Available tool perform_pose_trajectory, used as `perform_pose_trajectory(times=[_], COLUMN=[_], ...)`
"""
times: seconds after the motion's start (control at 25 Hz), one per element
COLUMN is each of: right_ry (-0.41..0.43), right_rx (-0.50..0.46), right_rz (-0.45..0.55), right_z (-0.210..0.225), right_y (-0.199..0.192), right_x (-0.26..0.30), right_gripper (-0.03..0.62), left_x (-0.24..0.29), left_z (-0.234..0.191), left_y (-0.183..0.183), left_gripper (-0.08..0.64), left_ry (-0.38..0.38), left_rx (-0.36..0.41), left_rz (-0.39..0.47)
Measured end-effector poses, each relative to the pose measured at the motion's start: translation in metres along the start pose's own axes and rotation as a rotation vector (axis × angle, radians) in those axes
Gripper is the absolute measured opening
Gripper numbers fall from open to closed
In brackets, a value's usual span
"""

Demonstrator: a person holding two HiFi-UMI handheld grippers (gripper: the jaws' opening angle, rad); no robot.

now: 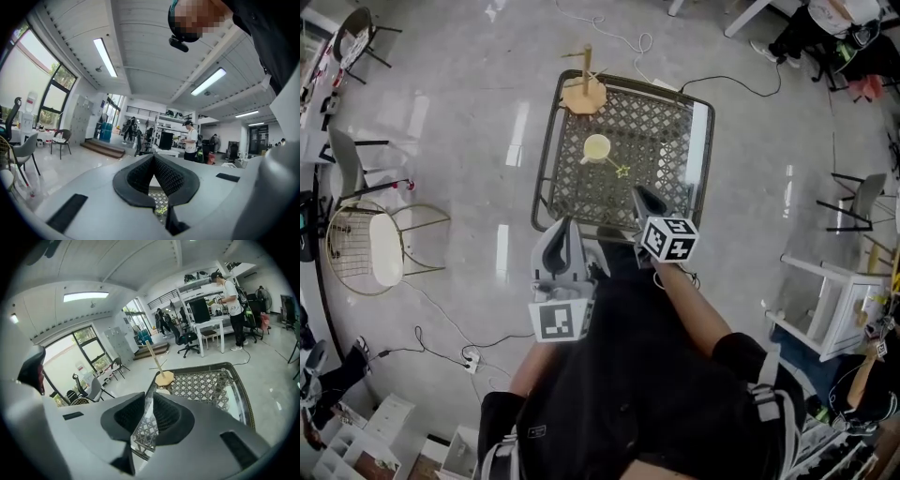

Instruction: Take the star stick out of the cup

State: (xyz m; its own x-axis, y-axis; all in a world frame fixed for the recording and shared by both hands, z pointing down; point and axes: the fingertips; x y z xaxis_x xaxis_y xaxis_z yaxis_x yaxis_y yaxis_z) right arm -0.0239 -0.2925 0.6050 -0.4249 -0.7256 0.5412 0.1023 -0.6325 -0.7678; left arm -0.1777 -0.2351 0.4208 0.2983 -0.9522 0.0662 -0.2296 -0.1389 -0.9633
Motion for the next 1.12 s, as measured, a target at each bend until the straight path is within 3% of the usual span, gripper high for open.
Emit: perform_pose_trajectory(times=[0.44,0.64,0.76,0.92,1.12], right_ry=[-0.001,0.011,0.021,0.0,-0.022], right_rx=[0.22,0.289,0.317,0.339,0.327], right_rz=[-0.208,-0.249,-0.272,-0.28,-0.257], right_z=[0.05,0.06,0.06,0.059,0.058], right_y=[-0.045,-0.058,-0.065,-0.068,-0.068], right_x=[0.076,0.095,0.104,0.107,0.1], right_gripper=[0.135,0.14,0.131,0.025,0.023], left_x=[0.055,0.066,0.066,0.062,0.045], left_z=[-0.022,-0.023,-0.026,-0.029,-0.031], left_y=[-0.017,-0.025,-0.027,-0.025,-0.024], left_gripper=[0.015,0.015,0.015,0.015,0.015], left_ry=[0.047,0.072,0.081,0.091,0.084], left_rx=[-0.001,-0.025,-0.026,-0.03,0.018], left_rz=[-0.08,-0.107,-0.109,-0.109,-0.079])
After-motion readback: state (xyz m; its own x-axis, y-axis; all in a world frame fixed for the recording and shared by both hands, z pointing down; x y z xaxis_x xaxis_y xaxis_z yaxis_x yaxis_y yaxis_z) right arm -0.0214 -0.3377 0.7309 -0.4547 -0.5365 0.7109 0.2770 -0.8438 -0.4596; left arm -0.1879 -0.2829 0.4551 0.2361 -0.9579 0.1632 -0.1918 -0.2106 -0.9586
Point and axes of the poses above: the fingertips, and each gripper's own axes: x forward along the fingers, z to its right, y out of its top, and after that the axes turned 4 degrees about -x, right-handed
